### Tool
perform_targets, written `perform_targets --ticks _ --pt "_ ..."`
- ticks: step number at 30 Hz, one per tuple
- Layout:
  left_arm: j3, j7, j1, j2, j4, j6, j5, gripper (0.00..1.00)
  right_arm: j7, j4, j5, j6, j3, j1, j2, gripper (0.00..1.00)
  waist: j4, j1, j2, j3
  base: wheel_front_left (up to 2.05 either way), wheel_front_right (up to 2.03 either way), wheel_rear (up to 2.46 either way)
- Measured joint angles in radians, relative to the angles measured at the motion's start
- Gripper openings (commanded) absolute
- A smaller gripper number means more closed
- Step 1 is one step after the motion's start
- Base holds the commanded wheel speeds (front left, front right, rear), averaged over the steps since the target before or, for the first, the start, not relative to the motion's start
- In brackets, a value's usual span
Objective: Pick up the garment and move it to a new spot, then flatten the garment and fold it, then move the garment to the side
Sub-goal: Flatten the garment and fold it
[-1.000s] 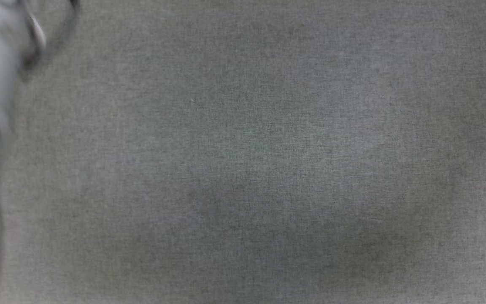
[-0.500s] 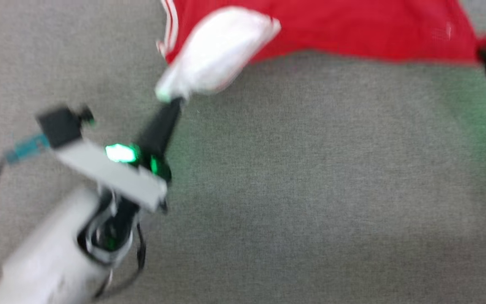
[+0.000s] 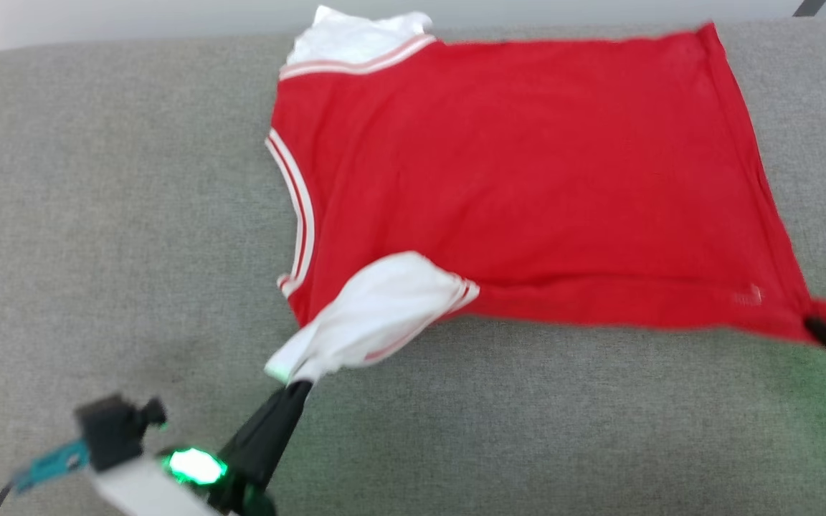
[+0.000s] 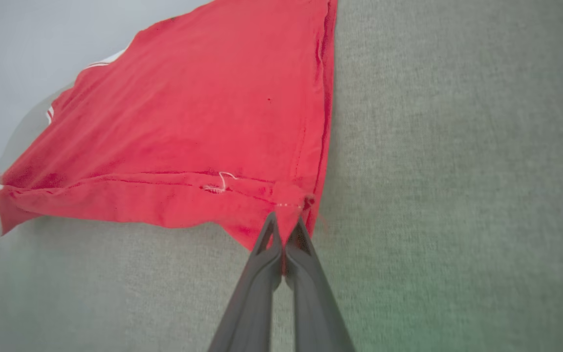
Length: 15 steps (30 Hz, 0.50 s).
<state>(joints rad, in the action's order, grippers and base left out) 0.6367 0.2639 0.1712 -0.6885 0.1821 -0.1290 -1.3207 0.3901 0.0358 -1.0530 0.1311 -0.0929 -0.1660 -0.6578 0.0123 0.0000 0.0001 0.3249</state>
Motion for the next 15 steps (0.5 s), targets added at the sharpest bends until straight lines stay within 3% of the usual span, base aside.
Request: perform_targets --ticks 8,15 --pt "-0.076 0.000 -0.205 -0.053 0.196 0.000 0.075 0.00 0.141 -0.237 0.012 0.000 0.208 0.252 0.056 0.00 0.004 0.0000 0.0000 0.009 0.00 0.00 0.00" --pt "-0.099 -0.013 -0.161 -0.085 0.237 0.000 0.102 0.00 0.221 -0.321 0.077 0.000 0.302 0.223 0.163 0.00 -0.001 0.0000 0.0000 0.040 0.00 0.00 0.00"
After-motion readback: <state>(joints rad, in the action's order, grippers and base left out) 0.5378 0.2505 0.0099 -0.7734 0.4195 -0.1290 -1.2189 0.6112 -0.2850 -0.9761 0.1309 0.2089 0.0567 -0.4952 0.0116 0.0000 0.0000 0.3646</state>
